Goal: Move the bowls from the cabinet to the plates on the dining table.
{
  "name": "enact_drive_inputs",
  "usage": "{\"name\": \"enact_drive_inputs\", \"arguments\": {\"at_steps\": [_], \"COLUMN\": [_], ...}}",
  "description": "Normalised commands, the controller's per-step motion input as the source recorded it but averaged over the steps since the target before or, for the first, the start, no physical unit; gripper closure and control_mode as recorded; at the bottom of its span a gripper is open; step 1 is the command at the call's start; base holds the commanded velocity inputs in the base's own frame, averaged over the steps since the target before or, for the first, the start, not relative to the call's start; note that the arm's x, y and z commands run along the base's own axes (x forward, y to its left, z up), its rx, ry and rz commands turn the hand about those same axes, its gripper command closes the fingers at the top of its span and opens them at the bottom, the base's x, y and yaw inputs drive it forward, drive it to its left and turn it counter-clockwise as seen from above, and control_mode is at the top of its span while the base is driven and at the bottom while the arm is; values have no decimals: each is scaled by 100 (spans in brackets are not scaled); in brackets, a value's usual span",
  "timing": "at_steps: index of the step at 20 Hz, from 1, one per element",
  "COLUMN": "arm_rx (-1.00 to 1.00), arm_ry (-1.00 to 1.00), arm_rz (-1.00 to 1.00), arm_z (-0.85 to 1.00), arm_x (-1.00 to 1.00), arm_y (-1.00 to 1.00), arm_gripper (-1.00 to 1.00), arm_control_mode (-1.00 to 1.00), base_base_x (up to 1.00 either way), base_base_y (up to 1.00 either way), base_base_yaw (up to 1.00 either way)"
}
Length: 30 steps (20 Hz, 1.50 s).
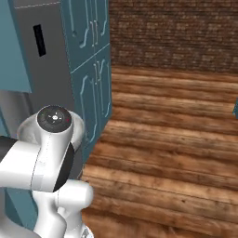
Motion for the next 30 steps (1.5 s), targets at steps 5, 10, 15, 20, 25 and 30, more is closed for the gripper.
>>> {"name": "enact_drive_inputs", "arguments": {"at_steps": [5,10,15,20,25,30], "arm_rx": [0,0,0,0,0,0], "arm_ry": [0,0,0,0,0,0], "arm_rz": [0,0,0,0,0,0], "arm_z": [0,0,0,0,0,0], "arm_x": [0,0,0,0,0,0], "arm_y": [0,0,0,0,0,0], "arm_gripper": [100,100,100,100,100,100], "arm_control_mode": [100,100,100,100,100,100], "base_base_x": [15,16,17,19,24,29], "base_base_y": [-19,-20,-21,-22,-19,-17], "base_base_yaw": [-43,-42,-42,-42,-41,-39]}}
